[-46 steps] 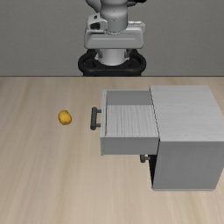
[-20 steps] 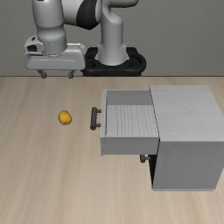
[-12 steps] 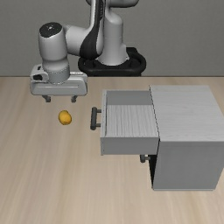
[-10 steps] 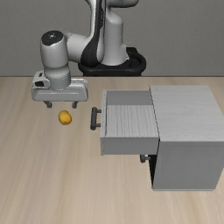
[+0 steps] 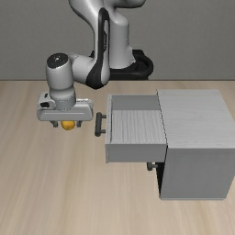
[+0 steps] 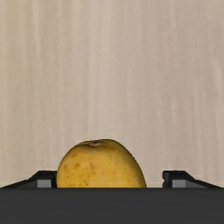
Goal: Pick up the mango and place it in the top layer of the cabinet
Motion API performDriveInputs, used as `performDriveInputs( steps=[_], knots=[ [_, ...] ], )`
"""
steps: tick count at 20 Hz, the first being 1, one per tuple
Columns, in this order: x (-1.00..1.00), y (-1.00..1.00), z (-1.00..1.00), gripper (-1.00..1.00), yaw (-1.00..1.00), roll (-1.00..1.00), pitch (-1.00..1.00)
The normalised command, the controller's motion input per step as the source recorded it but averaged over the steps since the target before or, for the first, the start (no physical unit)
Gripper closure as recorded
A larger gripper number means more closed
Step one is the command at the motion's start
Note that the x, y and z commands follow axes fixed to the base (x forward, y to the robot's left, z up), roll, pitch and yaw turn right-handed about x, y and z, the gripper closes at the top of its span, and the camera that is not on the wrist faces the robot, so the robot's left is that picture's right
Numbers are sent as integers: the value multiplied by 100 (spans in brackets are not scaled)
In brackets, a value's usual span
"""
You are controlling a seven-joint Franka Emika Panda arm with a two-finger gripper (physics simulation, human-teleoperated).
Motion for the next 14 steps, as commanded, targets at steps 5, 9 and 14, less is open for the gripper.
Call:
performDriveInputs(
  steps=[5, 9, 14],
  knots=[
    [0, 0, 0, 100, 0, 0, 0],
    [0, 0, 75, 100, 0, 0, 0],
    [0, 0, 100, 100, 0, 0, 0]
  ],
)
